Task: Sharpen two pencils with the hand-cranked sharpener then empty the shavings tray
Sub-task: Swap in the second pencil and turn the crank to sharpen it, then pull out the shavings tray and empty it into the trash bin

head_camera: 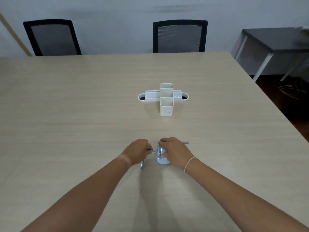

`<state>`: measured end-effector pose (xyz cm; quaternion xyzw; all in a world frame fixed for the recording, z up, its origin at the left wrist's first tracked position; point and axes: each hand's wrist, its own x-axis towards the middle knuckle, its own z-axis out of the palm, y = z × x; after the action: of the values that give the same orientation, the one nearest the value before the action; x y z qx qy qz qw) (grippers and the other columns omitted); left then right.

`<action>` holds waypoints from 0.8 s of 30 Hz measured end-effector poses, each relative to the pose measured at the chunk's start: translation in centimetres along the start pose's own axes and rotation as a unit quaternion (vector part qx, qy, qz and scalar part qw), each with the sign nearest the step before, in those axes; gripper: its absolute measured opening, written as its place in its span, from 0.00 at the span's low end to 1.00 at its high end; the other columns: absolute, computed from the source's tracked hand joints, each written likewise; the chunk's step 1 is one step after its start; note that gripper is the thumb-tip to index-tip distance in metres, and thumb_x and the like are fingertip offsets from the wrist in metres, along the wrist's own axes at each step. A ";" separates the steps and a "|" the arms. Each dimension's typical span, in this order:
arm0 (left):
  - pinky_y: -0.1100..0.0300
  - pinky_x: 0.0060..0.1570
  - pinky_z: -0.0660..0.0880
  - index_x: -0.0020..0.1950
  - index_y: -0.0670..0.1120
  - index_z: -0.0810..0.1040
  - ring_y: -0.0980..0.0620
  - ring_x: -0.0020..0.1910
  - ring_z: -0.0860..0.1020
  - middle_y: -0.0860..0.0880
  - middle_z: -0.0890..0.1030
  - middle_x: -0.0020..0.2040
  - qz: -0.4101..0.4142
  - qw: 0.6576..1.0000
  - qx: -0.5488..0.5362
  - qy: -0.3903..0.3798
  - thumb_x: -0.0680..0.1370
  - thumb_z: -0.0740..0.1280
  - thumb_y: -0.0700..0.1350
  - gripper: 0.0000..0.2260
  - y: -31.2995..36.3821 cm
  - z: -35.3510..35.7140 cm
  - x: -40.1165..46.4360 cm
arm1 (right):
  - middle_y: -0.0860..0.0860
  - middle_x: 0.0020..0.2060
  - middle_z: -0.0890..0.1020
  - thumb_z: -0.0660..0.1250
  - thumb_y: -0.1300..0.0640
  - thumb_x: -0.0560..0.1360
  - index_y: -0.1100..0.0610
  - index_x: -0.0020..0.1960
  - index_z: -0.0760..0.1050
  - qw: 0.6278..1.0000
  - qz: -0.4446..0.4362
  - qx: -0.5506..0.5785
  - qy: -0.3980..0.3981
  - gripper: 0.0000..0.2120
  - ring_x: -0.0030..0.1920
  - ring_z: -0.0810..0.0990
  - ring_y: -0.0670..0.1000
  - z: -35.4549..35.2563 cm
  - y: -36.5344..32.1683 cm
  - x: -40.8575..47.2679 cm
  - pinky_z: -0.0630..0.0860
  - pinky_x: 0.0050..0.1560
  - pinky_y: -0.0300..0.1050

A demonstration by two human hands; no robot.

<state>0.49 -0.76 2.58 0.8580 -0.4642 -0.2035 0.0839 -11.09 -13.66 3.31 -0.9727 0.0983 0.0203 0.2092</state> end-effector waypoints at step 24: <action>0.60 0.36 0.73 0.45 0.41 0.81 0.50 0.32 0.76 0.46 0.80 0.35 -0.307 0.894 -0.306 0.112 0.72 0.67 0.38 0.05 -3.5 3.4 -2.3 | 0.59 0.61 0.77 0.69 0.60 0.71 0.66 0.60 0.73 0.999 0.033 -0.012 -0.032 0.19 0.62 0.71 0.58 -0.8 -0.6 0.0 0.68 0.60 0.50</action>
<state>0.61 3.31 -1.05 0.9066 -0.0802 -0.2536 0.3276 -10.95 -13.43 4.24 -0.9703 0.1237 0.0593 0.1993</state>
